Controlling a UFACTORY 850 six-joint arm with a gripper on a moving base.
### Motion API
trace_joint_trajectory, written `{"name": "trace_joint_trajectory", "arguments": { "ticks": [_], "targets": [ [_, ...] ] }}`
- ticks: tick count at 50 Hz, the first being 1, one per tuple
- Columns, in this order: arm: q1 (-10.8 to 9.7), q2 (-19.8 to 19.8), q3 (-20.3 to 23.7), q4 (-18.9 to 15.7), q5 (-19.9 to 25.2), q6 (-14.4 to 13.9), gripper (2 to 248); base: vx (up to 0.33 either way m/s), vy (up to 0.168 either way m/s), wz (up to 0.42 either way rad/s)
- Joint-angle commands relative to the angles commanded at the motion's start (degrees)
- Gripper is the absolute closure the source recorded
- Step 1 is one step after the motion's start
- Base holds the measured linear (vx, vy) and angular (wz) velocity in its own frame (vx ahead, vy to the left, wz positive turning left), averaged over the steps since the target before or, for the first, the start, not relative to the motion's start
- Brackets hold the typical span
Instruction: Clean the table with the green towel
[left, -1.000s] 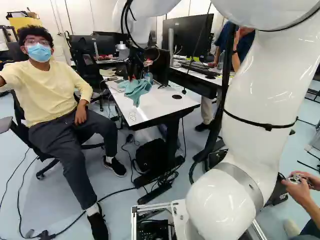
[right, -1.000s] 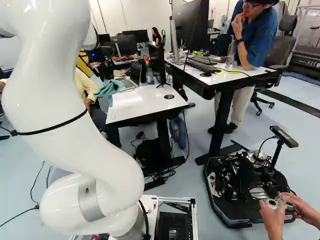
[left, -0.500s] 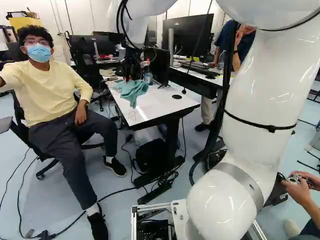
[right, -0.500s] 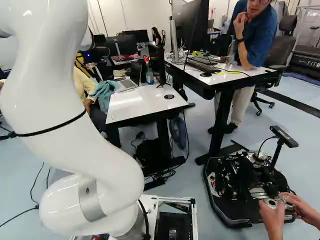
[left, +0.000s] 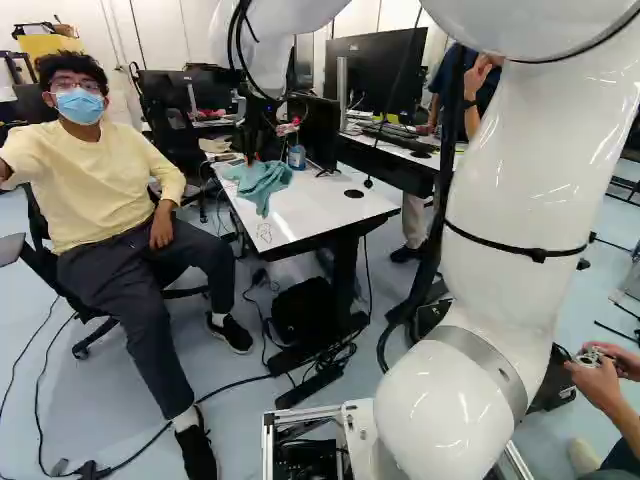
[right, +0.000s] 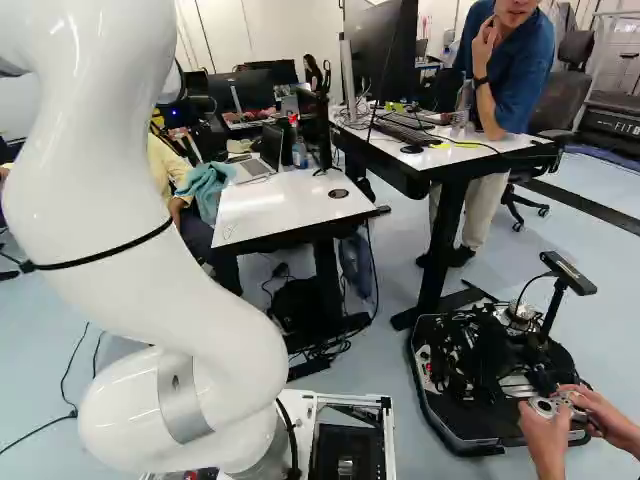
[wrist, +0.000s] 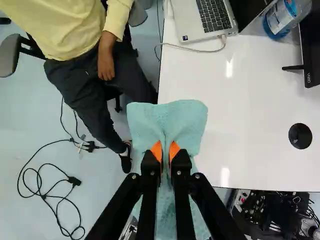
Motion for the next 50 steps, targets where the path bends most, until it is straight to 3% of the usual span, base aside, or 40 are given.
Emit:
{"name": "trace_joint_trajectory", "arguments": {
  "ticks": [50],
  "targets": [
    [0.0,-6.3,0.5,2.1,4.7,0.0,211,0.0,0.0,0.0]
  ]
}}
